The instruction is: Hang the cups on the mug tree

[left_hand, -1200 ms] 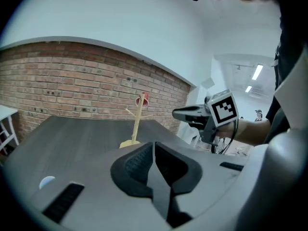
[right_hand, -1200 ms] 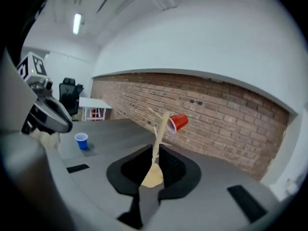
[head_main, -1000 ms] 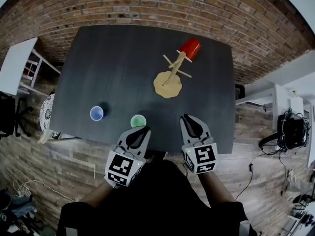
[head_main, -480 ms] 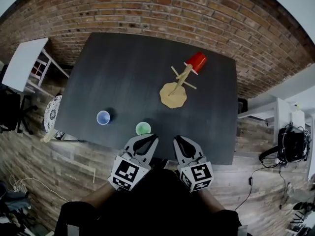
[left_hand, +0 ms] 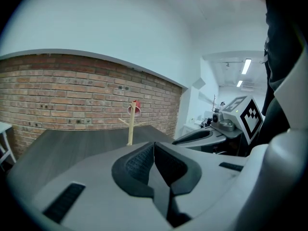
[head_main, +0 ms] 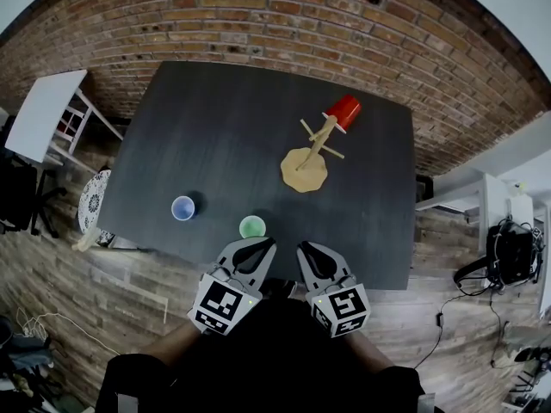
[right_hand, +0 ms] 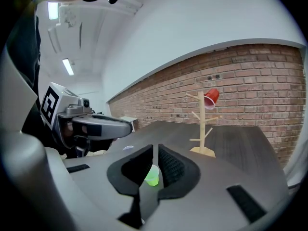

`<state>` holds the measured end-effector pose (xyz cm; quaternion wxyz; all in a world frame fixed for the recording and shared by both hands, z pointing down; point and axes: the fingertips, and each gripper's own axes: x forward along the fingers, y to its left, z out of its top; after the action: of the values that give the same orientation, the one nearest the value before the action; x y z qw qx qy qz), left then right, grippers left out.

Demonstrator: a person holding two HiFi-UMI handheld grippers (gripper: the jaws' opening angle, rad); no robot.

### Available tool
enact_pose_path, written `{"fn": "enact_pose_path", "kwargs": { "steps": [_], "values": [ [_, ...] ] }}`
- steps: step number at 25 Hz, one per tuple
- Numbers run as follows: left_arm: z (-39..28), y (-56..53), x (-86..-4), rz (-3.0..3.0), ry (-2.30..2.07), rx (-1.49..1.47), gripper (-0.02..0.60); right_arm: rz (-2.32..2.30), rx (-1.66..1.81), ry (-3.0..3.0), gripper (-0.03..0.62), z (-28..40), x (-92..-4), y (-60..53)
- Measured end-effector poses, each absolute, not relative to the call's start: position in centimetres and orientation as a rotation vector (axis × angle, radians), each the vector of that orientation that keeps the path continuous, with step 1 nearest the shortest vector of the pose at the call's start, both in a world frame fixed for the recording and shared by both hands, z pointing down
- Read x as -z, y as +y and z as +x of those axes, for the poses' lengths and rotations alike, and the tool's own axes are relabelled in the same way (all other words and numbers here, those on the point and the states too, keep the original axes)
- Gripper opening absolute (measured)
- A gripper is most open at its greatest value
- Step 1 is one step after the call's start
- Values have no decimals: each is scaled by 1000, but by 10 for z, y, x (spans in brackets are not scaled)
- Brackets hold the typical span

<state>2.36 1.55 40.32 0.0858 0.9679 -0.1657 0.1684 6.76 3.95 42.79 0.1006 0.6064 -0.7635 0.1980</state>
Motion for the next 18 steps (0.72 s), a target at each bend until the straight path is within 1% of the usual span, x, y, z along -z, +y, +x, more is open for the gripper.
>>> {"fn": "enact_pose_path", "kwargs": {
  "steps": [5, 13, 18],
  "values": [
    [27, 19, -401, 2895, -455, -490, 23, 1786, -584, -2255, 56, 68, -428, 39],
    [22, 6, -404, 2832, -512, -457, 25, 1751, -625, -2267, 57, 65, -434, 37],
    [18, -8, -409, 2812, -599, -427, 25, 1755, -627, -2264, 57, 75, -437, 38]
  ]
}}
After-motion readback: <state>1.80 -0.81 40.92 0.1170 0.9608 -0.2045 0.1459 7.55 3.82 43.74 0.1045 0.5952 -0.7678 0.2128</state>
